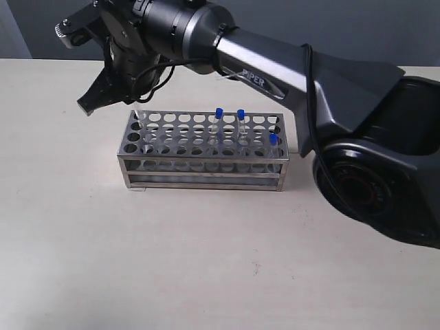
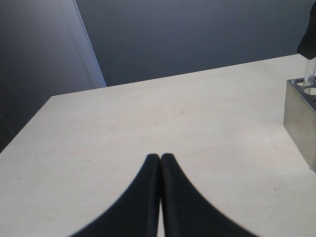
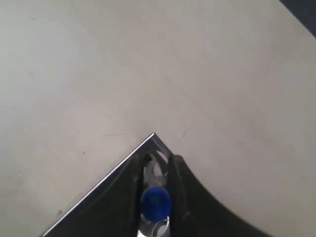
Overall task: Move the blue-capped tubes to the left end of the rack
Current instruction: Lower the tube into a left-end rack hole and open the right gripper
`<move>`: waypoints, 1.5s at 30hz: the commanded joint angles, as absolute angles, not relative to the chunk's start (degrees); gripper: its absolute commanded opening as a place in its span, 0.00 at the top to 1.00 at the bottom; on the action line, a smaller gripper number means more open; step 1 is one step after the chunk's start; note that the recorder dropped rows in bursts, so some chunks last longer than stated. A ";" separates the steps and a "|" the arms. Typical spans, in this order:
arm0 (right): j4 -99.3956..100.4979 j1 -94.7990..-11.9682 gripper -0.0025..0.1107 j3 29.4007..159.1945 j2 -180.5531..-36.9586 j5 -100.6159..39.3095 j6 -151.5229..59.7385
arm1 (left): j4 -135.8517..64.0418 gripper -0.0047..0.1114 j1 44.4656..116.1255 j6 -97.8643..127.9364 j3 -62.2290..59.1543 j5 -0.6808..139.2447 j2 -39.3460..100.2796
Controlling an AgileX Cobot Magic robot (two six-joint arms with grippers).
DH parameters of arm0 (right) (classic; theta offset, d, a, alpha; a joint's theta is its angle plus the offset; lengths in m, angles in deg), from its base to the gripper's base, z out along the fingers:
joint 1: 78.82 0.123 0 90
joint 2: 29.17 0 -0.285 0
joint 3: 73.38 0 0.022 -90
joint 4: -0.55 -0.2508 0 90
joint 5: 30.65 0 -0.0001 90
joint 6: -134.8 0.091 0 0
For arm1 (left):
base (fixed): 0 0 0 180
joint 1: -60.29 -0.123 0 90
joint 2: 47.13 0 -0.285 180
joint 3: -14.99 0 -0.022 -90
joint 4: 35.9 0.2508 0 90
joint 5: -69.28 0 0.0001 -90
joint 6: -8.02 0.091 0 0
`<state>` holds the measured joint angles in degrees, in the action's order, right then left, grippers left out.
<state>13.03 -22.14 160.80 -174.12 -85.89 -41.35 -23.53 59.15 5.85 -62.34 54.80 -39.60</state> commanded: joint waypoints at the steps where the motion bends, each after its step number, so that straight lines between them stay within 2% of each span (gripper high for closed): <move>1: 13.30 -24.14 0.98 160.48 -174.46 -83.16 -33.25 | -23.21 0.96 59.28 5.65 -62.23 55.53 -39.35; 13: 9.44 -26.18 0.98 160.48 -177.55 -82.70 -36.36 | -23.21 0.96 59.28 5.65 -62.23 55.53 -39.35; 17: 7.35 -26.18 0.84 160.48 -178.29 -83.23 -38.60 | -23.21 0.96 59.28 5.65 -62.23 55.53 -39.35; 21: 7.36 -26.18 0.65 160.48 -177.89 -83.54 -38.60 | -23.21 0.96 59.28 5.65 -62.23 55.53 -39.35; 23: 7.36 -26.18 0.61 160.48 -177.28 -84.75 -38.60 | -23.21 0.96 59.28 5.65 -62.23 55.53 -39.35; 36: 6.42 -26.18 0.62 160.48 -172.15 -93.46 -38.60 | -23.21 0.96 59.28 5.65 -62.23 55.53 -39.35; 41: 15.61 -26.18 0.62 160.48 -170.87 -100.62 -37.00 | -23.21 0.96 59.28 5.65 -62.23 55.53 -39.35; 45: 22.16 -26.18 0.62 160.35 -170.42 -100.62 -35.90 | -23.21 0.96 59.28 5.65 -62.23 55.53 -39.35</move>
<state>17.86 -25.84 160.80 -171.54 -100.06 -36.55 -23.53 59.15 5.85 -62.34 54.80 -39.60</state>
